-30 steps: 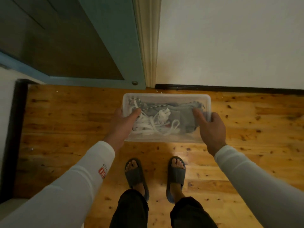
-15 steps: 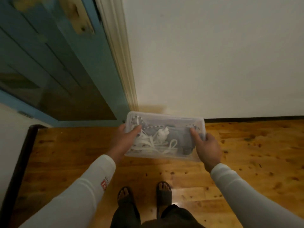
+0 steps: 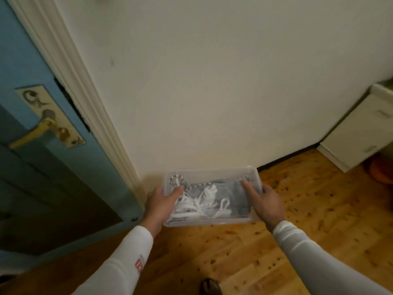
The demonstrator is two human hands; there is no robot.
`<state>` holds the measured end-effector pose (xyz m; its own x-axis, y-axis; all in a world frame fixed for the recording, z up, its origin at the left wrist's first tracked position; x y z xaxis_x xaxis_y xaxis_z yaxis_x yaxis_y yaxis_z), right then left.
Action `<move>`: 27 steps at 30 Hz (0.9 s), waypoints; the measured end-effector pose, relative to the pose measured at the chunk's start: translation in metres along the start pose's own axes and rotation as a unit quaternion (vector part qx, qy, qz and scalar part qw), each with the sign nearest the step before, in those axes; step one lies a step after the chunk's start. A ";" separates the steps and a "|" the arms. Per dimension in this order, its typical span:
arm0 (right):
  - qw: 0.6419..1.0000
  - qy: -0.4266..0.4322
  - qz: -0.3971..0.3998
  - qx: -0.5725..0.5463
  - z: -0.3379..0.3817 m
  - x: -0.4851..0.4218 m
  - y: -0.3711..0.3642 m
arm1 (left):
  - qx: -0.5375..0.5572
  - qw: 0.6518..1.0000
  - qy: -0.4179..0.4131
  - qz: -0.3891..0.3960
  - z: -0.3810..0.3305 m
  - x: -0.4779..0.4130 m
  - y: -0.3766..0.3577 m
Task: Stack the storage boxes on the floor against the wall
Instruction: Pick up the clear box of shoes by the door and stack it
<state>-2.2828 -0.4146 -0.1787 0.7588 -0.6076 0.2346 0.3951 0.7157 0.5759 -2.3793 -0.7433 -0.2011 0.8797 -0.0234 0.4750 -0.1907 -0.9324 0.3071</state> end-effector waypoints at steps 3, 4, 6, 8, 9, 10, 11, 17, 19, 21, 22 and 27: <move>0.999 -0.019 -0.049 -0.010 -0.005 0.011 0.033 | -0.005 0.999 -0.031 0.036 -0.026 -0.004 -0.022; 0.997 -0.029 -0.072 -0.024 -0.011 0.018 0.050 | -0.019 0.998 -0.041 0.051 -0.038 -0.005 -0.035; 0.994 -0.043 -0.095 -0.044 -0.020 0.028 0.067 | -0.042 0.995 -0.049 0.076 -0.048 -0.008 -0.054; 0.988 -0.061 -0.132 -0.055 -0.036 0.046 0.092 | -0.054 0.990 -0.054 0.122 -0.060 -0.003 -0.084; 0.984 -0.067 -0.150 -0.064 -0.045 0.055 0.107 | -0.057 0.986 -0.055 0.144 -0.066 0.001 -0.102; 0.980 -0.077 -0.169 -0.073 -0.055 0.064 0.123 | -0.071 0.982 -0.061 0.165 -0.074 0.006 -0.121; 0.977 -0.089 -0.177 -0.075 -0.063 0.070 0.133 | -0.079 0.978 -0.071 0.178 -0.080 0.010 -0.133; 0.948 -0.140 -0.261 -0.114 -0.122 0.117 0.210 | -0.139 0.940 -0.094 0.299 -0.112 0.061 -0.235; 0.936 -0.155 -0.292 -0.120 -0.143 0.133 0.239 | -0.157 0.924 -0.107 0.332 -0.123 0.083 -0.273; 0.924 -0.165 -0.322 -0.120 -0.162 0.150 0.271 | -0.176 0.907 -0.119 0.364 -0.133 0.108 -0.314; 0.918 -0.175 -0.335 -0.118 -0.173 0.158 0.286 | -0.182 0.900 -0.119 0.379 -0.135 0.120 -0.334; 0.887 -0.219 -0.380 -0.147 -0.241 0.193 0.363 | -0.210 0.859 -0.121 0.451 -0.145 0.192 -0.438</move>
<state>-1.8680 -0.1889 -0.1132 -0.0326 -0.9821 0.1858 0.8726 0.0627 0.4844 -2.1905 -0.2868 -0.1247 0.3478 -0.7897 0.5054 -0.9375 -0.2854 0.1992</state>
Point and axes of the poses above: each hand's wrist, its own x-axis away from the middle knuckle, its own y-axis out of the back of the hand, z = x × y, the point moved 10 cm from there along -x, towards the middle knuckle, and after that the axes turned 3 degrees about z, right-handed, at the moved point
